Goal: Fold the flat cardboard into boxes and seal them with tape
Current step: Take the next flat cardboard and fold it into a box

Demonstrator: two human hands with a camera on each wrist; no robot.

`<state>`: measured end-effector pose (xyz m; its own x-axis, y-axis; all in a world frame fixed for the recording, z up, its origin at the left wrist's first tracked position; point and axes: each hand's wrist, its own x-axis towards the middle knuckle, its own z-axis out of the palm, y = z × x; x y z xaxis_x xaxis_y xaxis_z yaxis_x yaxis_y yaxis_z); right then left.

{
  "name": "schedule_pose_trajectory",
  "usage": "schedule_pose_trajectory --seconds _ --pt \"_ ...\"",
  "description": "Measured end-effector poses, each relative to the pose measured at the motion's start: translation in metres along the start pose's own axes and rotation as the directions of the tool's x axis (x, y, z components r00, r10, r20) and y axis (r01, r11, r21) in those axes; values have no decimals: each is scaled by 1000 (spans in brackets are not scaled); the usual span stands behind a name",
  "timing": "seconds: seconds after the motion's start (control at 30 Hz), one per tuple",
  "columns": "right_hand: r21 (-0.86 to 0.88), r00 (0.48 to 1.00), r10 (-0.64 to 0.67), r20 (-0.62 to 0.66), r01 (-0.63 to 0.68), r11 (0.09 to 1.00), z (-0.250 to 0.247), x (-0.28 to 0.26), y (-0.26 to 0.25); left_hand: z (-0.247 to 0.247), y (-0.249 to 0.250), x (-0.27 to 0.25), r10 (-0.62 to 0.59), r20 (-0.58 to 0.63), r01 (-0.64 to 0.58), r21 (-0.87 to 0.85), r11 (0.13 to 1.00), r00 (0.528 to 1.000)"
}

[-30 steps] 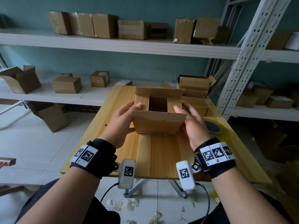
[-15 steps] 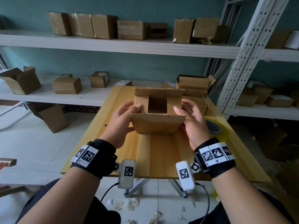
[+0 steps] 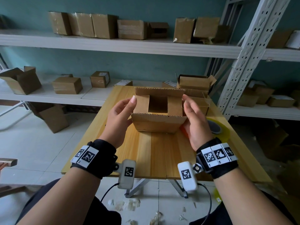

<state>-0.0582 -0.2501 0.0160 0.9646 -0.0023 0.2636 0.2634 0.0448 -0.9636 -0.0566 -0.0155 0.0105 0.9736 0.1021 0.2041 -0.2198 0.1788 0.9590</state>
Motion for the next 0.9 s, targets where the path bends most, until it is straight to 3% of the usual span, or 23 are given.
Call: schedule_pose_trajectory --seconds 0.3,0.5,0.9 --pt "0 992 -70 108 71 997 -7 -1 6 -4 2 -3 75 143 -78 13 997 987" --pt "91 987 -76 142 63 994 -7 -3 0 -5 2 -4 87 158 -94 40 995 984" --pt "19 991 -68 119 66 998 -7 1 3 -4 2 -4 79 151 -87 43 995 985"
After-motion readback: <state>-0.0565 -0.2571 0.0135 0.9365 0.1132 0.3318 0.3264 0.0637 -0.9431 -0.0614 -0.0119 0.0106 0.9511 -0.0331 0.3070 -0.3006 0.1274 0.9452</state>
